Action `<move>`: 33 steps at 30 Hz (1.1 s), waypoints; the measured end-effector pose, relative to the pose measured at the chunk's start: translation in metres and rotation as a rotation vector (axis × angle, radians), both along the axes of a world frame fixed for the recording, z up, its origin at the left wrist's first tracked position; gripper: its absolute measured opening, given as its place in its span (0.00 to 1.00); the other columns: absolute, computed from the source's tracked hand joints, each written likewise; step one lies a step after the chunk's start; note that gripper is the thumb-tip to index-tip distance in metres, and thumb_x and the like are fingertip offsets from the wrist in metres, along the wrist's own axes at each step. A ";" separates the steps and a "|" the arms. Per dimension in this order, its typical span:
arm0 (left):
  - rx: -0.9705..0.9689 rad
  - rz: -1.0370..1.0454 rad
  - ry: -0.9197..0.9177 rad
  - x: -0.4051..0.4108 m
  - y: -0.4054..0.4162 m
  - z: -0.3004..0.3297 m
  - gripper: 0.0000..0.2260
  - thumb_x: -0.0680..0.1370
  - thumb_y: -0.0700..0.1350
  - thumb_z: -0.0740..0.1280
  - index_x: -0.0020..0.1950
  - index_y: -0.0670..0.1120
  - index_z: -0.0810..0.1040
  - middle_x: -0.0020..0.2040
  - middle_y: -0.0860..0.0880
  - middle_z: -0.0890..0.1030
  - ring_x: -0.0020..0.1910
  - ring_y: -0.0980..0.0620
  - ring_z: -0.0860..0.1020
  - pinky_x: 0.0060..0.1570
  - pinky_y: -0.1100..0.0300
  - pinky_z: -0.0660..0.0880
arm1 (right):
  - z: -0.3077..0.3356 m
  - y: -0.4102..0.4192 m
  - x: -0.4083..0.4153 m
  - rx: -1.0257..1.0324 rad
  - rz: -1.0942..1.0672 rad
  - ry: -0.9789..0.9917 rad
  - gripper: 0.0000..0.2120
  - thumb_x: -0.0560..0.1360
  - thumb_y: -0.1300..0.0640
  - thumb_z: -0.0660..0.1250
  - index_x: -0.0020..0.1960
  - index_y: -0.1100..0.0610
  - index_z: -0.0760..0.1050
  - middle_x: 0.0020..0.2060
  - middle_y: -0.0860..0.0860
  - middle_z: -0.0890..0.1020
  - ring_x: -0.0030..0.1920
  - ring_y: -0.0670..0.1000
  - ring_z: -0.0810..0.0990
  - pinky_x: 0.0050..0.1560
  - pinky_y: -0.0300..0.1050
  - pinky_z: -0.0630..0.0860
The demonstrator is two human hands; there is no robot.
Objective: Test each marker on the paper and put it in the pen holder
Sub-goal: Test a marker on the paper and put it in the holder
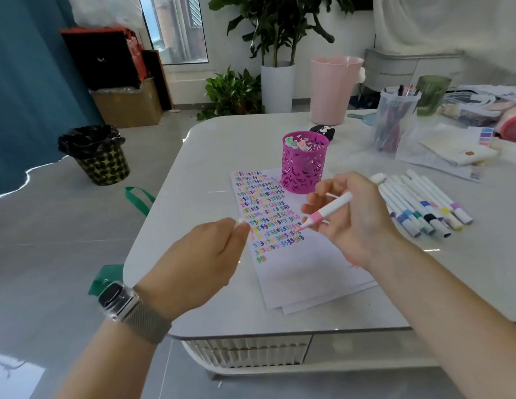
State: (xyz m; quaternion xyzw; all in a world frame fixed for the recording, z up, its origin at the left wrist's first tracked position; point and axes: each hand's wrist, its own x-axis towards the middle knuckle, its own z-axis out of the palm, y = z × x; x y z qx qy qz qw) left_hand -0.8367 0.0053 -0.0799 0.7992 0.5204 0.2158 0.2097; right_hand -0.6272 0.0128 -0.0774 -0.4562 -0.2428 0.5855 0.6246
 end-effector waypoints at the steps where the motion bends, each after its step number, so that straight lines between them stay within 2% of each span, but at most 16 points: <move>1: -0.029 -0.005 0.027 0.002 -0.001 -0.002 0.23 0.80 0.57 0.49 0.38 0.40 0.68 0.33 0.42 0.78 0.33 0.46 0.77 0.43 0.46 0.75 | -0.002 0.000 -0.005 -0.019 0.044 -0.135 0.17 0.77 0.54 0.52 0.32 0.58 0.69 0.26 0.53 0.73 0.26 0.50 0.70 0.33 0.42 0.65; 3: -0.064 -0.021 0.114 0.004 -0.001 -0.007 0.20 0.80 0.55 0.52 0.38 0.40 0.66 0.36 0.42 0.76 0.36 0.43 0.76 0.42 0.48 0.74 | -0.008 -0.001 -0.010 -0.048 0.114 -0.281 0.21 0.79 0.50 0.50 0.32 0.58 0.70 0.22 0.53 0.74 0.25 0.50 0.64 0.28 0.40 0.56; 4: -0.073 -0.027 0.171 0.004 -0.001 -0.009 0.19 0.80 0.55 0.54 0.37 0.42 0.64 0.35 0.44 0.74 0.36 0.44 0.74 0.40 0.51 0.73 | -0.011 -0.001 -0.012 -0.057 0.146 -0.314 0.24 0.79 0.47 0.50 0.33 0.59 0.72 0.22 0.54 0.74 0.24 0.50 0.64 0.27 0.39 0.56; 7: -0.059 -0.043 0.338 0.002 -0.003 -0.013 0.18 0.77 0.59 0.58 0.34 0.49 0.61 0.33 0.52 0.69 0.33 0.51 0.69 0.35 0.57 0.66 | -0.019 -0.002 -0.016 -0.033 0.204 -0.357 0.27 0.80 0.43 0.53 0.39 0.61 0.79 0.27 0.58 0.80 0.23 0.50 0.73 0.25 0.37 0.64; 9: -0.041 -0.046 0.380 0.003 -0.005 -0.015 0.18 0.75 0.61 0.59 0.34 0.50 0.61 0.34 0.53 0.69 0.36 0.52 0.70 0.38 0.58 0.67 | -0.023 -0.003 -0.018 0.007 0.192 -0.399 0.20 0.79 0.46 0.61 0.42 0.61 0.81 0.31 0.58 0.83 0.27 0.51 0.77 0.26 0.39 0.70; 11: -0.015 -0.052 0.392 0.005 -0.005 -0.016 0.18 0.75 0.61 0.59 0.34 0.50 0.61 0.35 0.54 0.69 0.38 0.51 0.71 0.38 0.58 0.67 | -0.028 -0.004 -0.020 0.077 0.145 -0.557 0.10 0.74 0.54 0.71 0.40 0.61 0.79 0.29 0.53 0.83 0.27 0.48 0.75 0.26 0.37 0.70; 12: -0.006 -0.053 0.402 0.006 -0.005 -0.016 0.18 0.76 0.61 0.59 0.34 0.50 0.62 0.35 0.54 0.69 0.38 0.51 0.71 0.38 0.58 0.67 | -0.033 -0.005 -0.023 0.112 0.101 -0.644 0.09 0.71 0.56 0.74 0.38 0.60 0.77 0.26 0.51 0.81 0.25 0.46 0.73 0.25 0.35 0.68; 15: -0.013 -0.041 0.448 0.009 -0.003 -0.017 0.19 0.76 0.62 0.58 0.34 0.50 0.63 0.36 0.54 0.69 0.41 0.50 0.73 0.40 0.58 0.67 | -0.049 -0.004 -0.036 0.148 -0.025 -0.859 0.16 0.69 0.56 0.76 0.31 0.57 0.69 0.21 0.49 0.77 0.21 0.42 0.71 0.25 0.33 0.66; 17: -0.038 -0.035 0.489 0.011 -0.003 -0.018 0.20 0.75 0.64 0.58 0.34 0.49 0.62 0.38 0.54 0.70 0.44 0.49 0.74 0.41 0.58 0.68 | -0.058 -0.003 -0.043 0.168 -0.041 -0.951 0.19 0.68 0.55 0.75 0.31 0.58 0.65 0.24 0.56 0.77 0.25 0.50 0.74 0.29 0.39 0.67; 19: -0.068 -0.020 0.530 0.010 -0.004 -0.020 0.21 0.74 0.65 0.59 0.33 0.50 0.62 0.41 0.53 0.71 0.46 0.49 0.75 0.43 0.59 0.69 | -0.063 0.000 -0.042 0.183 -0.064 -0.974 0.18 0.67 0.58 0.74 0.30 0.59 0.64 0.29 0.65 0.76 0.33 0.63 0.77 0.32 0.43 0.68; 21: -0.089 -0.008 0.554 0.009 -0.005 -0.020 0.22 0.73 0.66 0.60 0.33 0.49 0.63 0.41 0.52 0.71 0.46 0.49 0.76 0.43 0.59 0.69 | -0.067 0.002 -0.039 0.181 -0.069 -0.987 0.17 0.66 0.61 0.73 0.30 0.61 0.64 0.29 0.66 0.74 0.36 0.66 0.77 0.31 0.43 0.66; 24: -0.094 -0.002 0.571 0.008 -0.005 -0.019 0.22 0.73 0.66 0.60 0.32 0.49 0.63 0.41 0.53 0.72 0.45 0.49 0.75 0.42 0.59 0.69 | -0.069 0.003 -0.039 0.181 -0.044 -1.007 0.17 0.66 0.63 0.71 0.31 0.63 0.62 0.27 0.61 0.72 0.34 0.65 0.77 0.30 0.42 0.64; 28: -0.089 -0.001 0.589 0.010 -0.004 -0.019 0.22 0.74 0.66 0.59 0.33 0.49 0.62 0.41 0.52 0.71 0.42 0.49 0.72 0.42 0.60 0.67 | -0.070 0.005 -0.039 0.189 -0.027 -1.023 0.17 0.66 0.63 0.71 0.32 0.65 0.63 0.28 0.65 0.73 0.30 0.59 0.76 0.28 0.41 0.64; 31: -0.093 0.003 0.598 0.012 -0.003 -0.021 0.22 0.74 0.65 0.59 0.33 0.48 0.63 0.41 0.51 0.71 0.41 0.48 0.73 0.40 0.59 0.66 | -0.071 0.005 -0.039 0.212 -0.026 -1.024 0.17 0.66 0.63 0.72 0.31 0.64 0.63 0.25 0.62 0.73 0.28 0.56 0.76 0.25 0.39 0.64; 33: -0.102 0.003 0.594 0.012 -0.002 -0.021 0.22 0.74 0.65 0.59 0.33 0.48 0.64 0.41 0.51 0.72 0.41 0.48 0.73 0.40 0.59 0.66 | -0.071 0.004 -0.039 0.214 -0.015 -1.025 0.17 0.67 0.63 0.72 0.31 0.65 0.63 0.26 0.64 0.75 0.27 0.52 0.75 0.25 0.38 0.64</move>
